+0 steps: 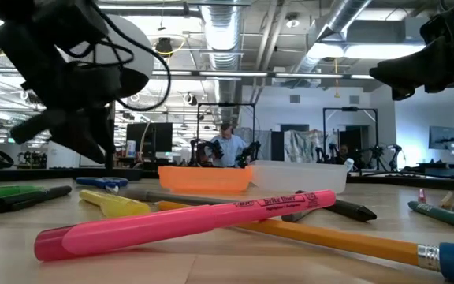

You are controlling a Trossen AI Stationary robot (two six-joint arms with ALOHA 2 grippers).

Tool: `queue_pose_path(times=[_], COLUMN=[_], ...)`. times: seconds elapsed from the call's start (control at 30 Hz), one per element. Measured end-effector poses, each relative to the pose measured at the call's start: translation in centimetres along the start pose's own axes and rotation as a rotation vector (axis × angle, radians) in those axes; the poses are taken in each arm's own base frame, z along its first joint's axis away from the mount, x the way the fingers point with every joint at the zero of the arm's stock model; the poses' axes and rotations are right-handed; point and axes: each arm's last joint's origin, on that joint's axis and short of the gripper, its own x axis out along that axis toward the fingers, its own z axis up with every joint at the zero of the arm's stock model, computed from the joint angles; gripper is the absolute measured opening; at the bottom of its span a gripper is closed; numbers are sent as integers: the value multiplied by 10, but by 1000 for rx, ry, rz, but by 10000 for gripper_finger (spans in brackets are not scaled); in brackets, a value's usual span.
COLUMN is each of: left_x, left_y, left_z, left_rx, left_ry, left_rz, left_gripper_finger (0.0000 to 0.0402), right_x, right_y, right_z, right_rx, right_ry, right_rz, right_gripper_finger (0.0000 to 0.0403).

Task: Pick & place school supplies into a supply box
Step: Put the scissors into the orange supply box

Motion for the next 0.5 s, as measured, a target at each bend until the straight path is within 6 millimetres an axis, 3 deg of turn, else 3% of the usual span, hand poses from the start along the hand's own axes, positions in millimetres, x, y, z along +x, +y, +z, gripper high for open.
queue_pose_path(times=[0.2, 0.5], left_x=[16, 26], left_y=[1, 15], left_z=[9, 9], left_rx=[155, 129], left_ry=[99, 197], left_rz=[29, 140], left_gripper_finger=[157, 157], right_x=[0, 0], right_y=[0, 0], right_z=[2, 2], right_rx=[0, 1], right_ry=[-22, -26], right_rz=[-2, -2], right_gripper_finger=[107, 107])
